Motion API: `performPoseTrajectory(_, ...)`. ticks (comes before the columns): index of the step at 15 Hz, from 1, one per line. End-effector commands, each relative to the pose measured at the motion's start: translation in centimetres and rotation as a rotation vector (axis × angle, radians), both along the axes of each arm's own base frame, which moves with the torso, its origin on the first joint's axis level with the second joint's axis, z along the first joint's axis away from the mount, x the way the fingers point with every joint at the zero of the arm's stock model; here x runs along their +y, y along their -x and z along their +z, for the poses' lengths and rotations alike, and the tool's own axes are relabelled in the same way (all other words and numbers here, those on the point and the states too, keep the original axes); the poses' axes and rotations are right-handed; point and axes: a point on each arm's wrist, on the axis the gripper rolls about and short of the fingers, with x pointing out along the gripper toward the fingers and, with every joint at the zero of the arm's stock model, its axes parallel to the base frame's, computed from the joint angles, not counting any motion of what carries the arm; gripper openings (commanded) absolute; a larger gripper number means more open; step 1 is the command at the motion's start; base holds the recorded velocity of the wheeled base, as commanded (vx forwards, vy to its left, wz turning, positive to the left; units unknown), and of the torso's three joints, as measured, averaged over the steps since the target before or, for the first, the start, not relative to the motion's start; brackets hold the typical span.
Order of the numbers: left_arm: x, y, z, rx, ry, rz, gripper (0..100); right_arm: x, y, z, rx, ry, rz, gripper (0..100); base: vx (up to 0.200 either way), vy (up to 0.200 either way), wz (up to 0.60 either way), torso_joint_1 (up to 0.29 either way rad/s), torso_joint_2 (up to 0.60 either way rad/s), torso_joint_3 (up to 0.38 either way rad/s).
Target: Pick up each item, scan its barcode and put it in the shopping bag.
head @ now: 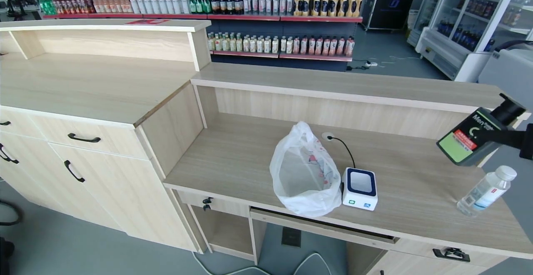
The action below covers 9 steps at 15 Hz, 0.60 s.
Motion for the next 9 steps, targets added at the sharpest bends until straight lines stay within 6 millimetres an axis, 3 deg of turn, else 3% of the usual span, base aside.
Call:
performPoseTrajectory(1, 0.0, 0.0, 0.0, 0.001, 0.0, 0.0, 100, -0.6, -6.3, -4.3, 0.132, -0.066, -0.04, 0, 0.0, 0.0, 0.0, 0.0, 0.0, 0.0)
performPoseTrajectory(5, 0.0, 0.0, 0.0, 0.001, 0.0, 0.0, 100, -1.3, -9.0, -8.4, 0.258, -0.192, 0.069, 0, 0.0, 0.0, 0.0, 0.0, 0.0, 0.0)
performPoseTrajectory(9, 0.0, 0.0, 0.0, 0.001, 0.0, 0.0, 100, -1.7, -11.1, -9.8, 0.255, -0.202, 0.168, 0, 0.0, 0.0, 0.0, 0.0, 0.0, 0.0)
